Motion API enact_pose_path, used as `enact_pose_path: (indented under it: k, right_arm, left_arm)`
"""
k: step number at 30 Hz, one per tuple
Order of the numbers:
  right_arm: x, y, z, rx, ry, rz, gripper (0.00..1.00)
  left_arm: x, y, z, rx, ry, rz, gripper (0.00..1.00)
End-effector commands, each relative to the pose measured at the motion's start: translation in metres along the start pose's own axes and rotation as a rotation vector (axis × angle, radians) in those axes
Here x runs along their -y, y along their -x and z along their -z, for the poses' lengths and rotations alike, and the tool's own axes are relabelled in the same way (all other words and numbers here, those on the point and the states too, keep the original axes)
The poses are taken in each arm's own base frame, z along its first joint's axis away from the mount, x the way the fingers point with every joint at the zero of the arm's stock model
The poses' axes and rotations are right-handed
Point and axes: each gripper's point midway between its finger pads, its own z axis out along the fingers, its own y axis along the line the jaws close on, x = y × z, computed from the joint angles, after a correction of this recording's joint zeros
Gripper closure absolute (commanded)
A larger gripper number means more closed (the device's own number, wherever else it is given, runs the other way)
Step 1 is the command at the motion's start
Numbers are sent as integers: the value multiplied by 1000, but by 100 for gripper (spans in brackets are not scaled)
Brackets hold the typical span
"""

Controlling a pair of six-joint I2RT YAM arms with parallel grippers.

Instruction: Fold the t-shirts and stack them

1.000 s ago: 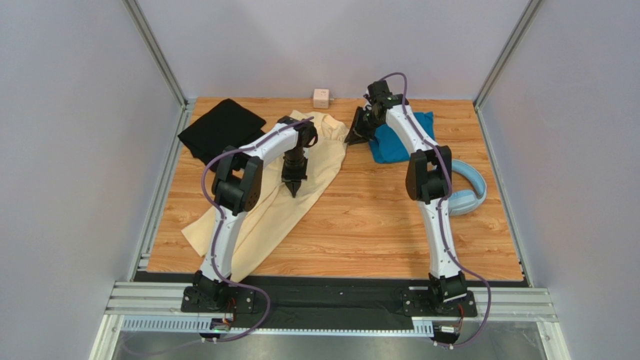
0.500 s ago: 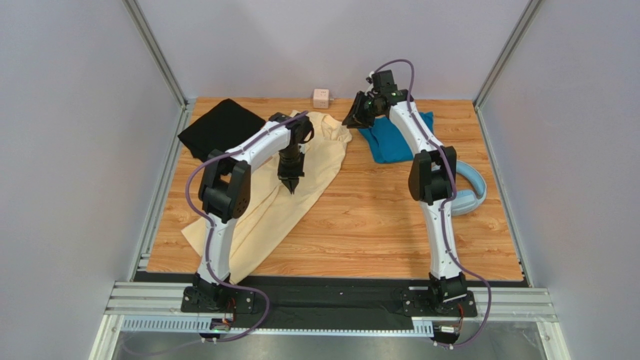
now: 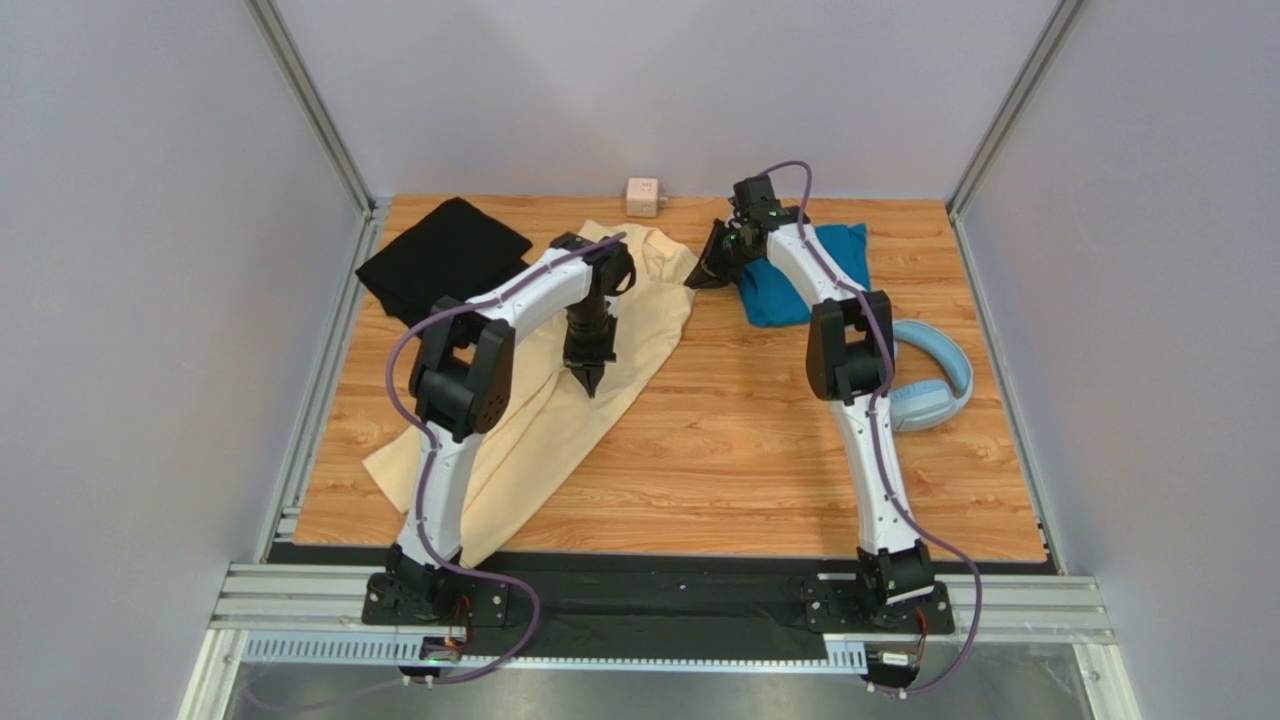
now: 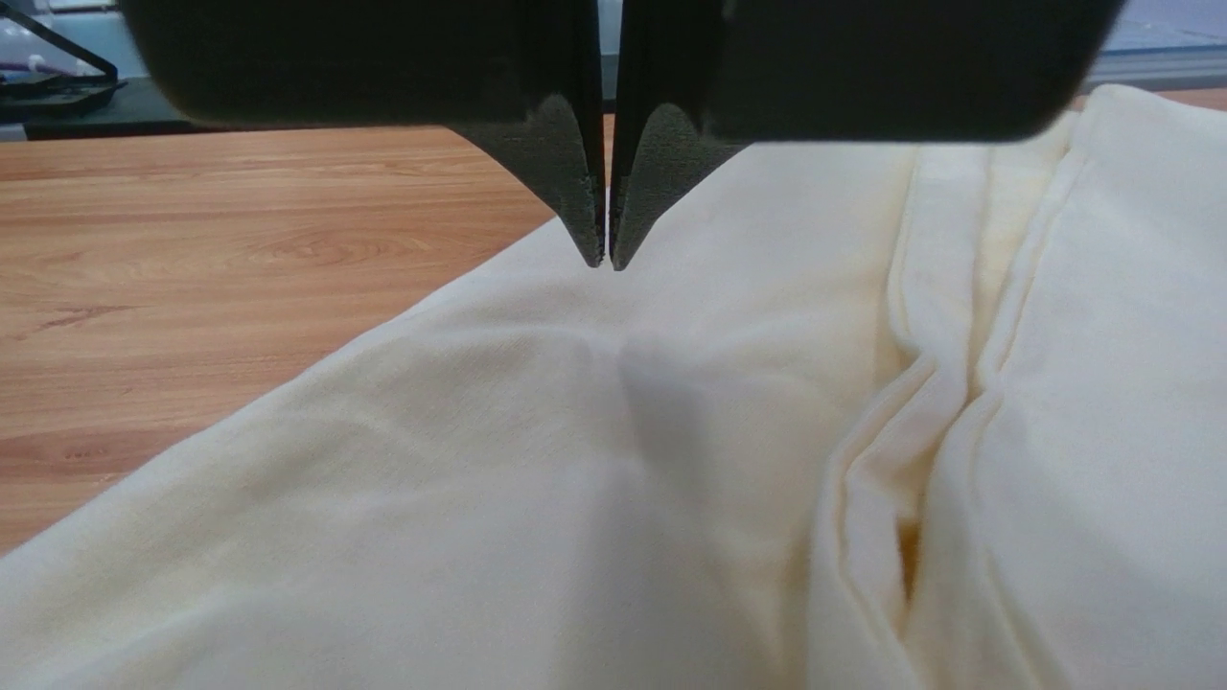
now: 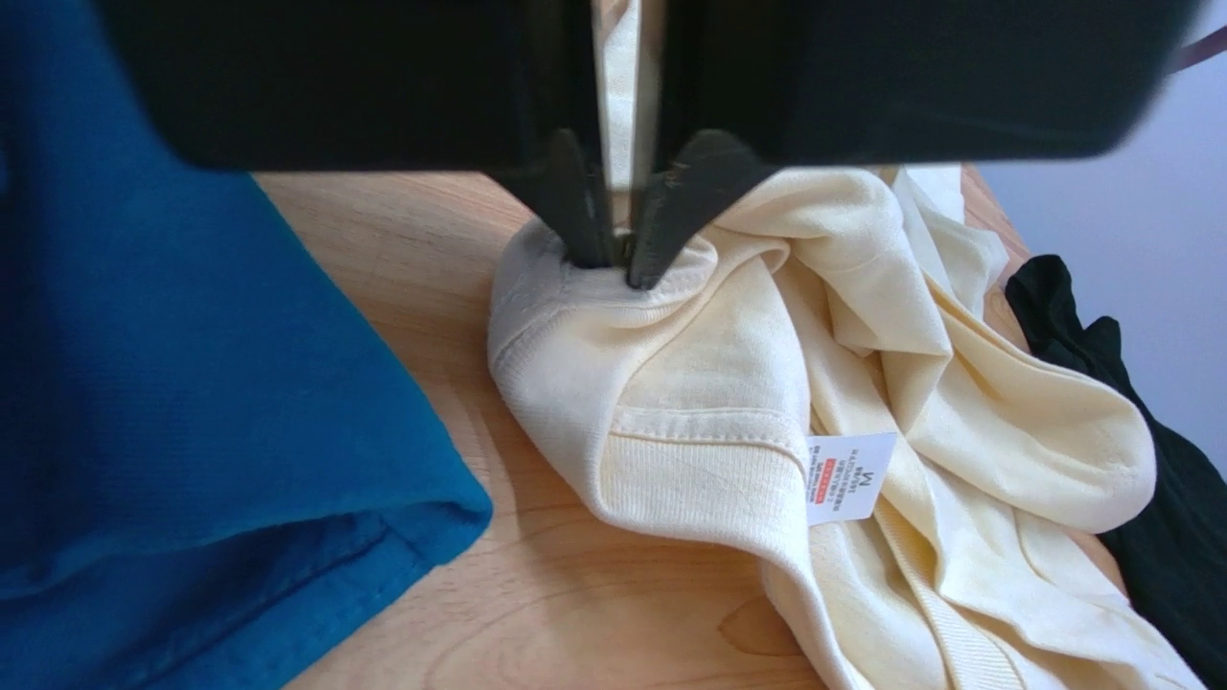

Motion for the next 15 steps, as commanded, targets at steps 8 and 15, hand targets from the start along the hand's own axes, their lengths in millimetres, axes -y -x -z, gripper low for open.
enact_pose_path:
  k: [8, 15]
  right_arm:
    - [25, 9, 5, 14, -82, -48, 100]
    - [38, 27, 11, 40, -84, -78, 100]
  left_arm:
    - [-2, -23, -29, -104, 15, 0, 100]
    - [-22, -63, -48, -167, 22, 34, 100]
